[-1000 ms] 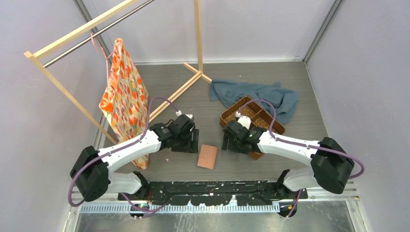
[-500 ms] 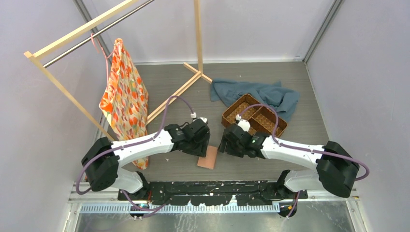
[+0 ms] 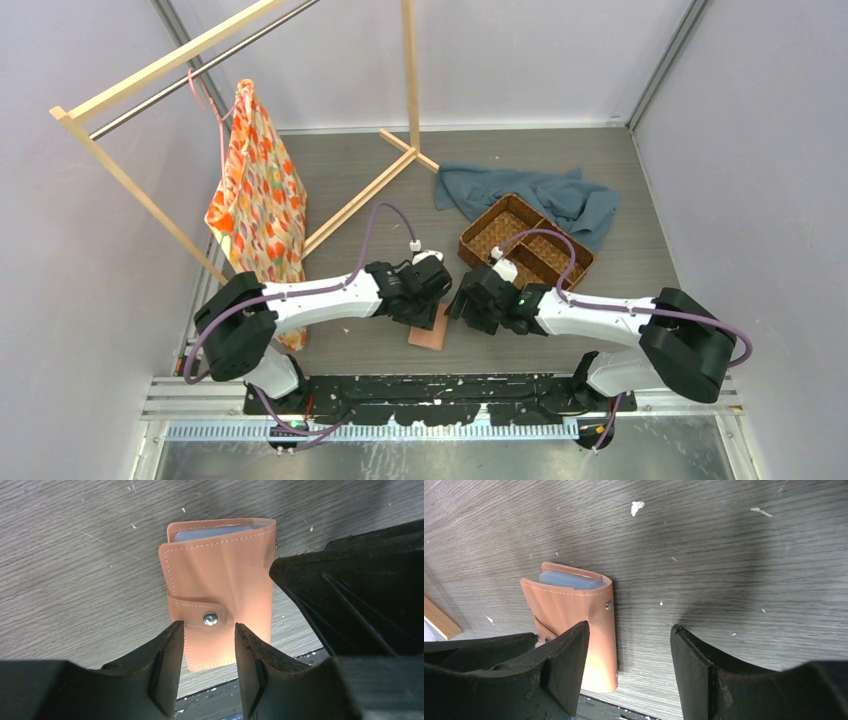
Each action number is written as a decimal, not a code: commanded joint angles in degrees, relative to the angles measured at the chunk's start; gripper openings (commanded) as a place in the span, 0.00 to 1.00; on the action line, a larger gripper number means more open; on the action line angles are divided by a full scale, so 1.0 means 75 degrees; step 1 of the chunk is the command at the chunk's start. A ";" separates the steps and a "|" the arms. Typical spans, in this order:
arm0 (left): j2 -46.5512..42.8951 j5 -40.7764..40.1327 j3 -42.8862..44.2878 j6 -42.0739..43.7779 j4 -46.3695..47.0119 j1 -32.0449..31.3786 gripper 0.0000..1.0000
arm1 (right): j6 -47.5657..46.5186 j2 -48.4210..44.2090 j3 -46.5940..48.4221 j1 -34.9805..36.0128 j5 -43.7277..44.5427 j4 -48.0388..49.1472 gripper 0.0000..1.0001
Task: Take the credit cards out of the card holder
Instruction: Open the card holder at the center of the board, then remove the credit card from the card holder.
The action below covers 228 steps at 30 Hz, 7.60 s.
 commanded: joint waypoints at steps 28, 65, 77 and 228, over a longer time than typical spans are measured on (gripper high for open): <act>-0.0477 0.0239 -0.0111 -0.0244 0.0573 0.0261 0.01 | 0.0244 -0.0418 -0.0365 0.0006 -0.0024 0.0203 0.65; -0.2510 0.2930 -0.1488 -0.0816 0.2450 0.1403 0.00 | -0.0646 -0.1836 0.1343 0.0925 0.2309 -0.2814 0.93; -0.2730 0.3291 -0.1560 -0.0927 0.3082 0.1443 0.00 | -0.0746 -0.1394 0.1413 0.0915 0.2056 -0.2280 0.93; -0.1861 0.2977 -0.2283 -0.0699 0.1575 0.2575 0.42 | -0.0844 0.0356 0.1222 0.1123 0.1703 -0.1831 0.43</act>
